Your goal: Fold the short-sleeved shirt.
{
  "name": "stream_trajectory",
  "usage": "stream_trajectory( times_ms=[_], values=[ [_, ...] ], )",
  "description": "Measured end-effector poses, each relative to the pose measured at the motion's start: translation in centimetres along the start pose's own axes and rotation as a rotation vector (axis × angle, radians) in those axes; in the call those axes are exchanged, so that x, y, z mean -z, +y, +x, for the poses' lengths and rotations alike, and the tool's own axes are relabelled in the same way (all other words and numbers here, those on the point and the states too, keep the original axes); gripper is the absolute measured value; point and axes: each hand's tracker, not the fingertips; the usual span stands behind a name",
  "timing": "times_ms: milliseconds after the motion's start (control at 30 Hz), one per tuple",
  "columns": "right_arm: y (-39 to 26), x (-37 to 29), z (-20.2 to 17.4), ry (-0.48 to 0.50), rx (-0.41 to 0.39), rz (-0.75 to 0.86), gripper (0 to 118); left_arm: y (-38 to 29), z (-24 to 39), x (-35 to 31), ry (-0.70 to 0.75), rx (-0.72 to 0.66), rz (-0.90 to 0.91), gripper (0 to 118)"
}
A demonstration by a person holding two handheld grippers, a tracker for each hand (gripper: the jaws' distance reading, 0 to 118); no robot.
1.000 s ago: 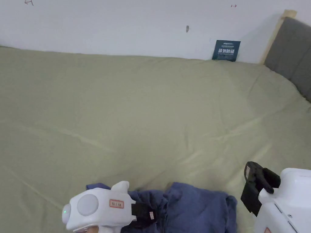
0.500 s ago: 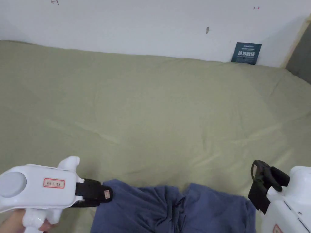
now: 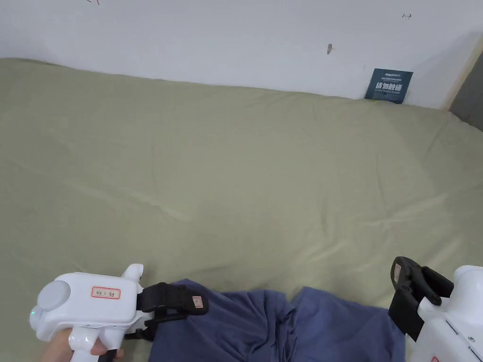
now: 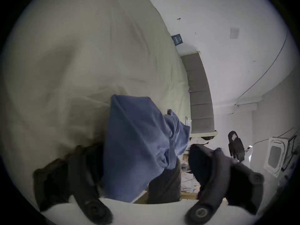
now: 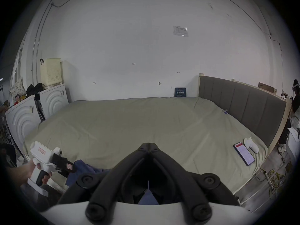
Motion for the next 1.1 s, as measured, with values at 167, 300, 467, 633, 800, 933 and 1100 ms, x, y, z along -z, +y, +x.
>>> stream_trajectory(
  times_ms=[167, 300, 467, 633, 800, 933, 1100],
  values=[
    [0.4, -0.3, 0.5, -0.007, -0.003, 0.003, 1, 1.4, -1.5, 0.7, 0.102, -0.024, -0.004, 11],
    [0.8, -0.6, 0.9, -0.007, -0.001, 0.024, 1, 1.4, -0.4, -4.0, 0.081, 0.006, 0.07, 10],
    [0.9, -0.3, 1.1, 0.012, -0.001, 0.05, 1, 0.3, 2.9, -12.0, 0.227, 0.046, 0.196, 10],
    [1.5, 0.0, 0.7, 0.019, -0.013, 0.08, 1, -1.5, 7.8, -15.4, 0.532, 0.151, 0.307, 10],
    [1.6, -0.2, 0.5, 0.033, 0.002, 0.087, 1, -2.1, 13.5, -10.5, 0.618, 0.228, 0.27, 10],
    [1.3, -1.1, 1.2, 0.02, 0.01, 0.093, 1, -3.0, 17.2, -4.1, 0.729, 0.343, 0.207, 10],
    [1.2, -1.6, 3.1, -0.016, 0.037, 0.089, 1, -4.0, 18.1, 4.6, 0.76, 0.451, 0.124, 10]
  ],
)
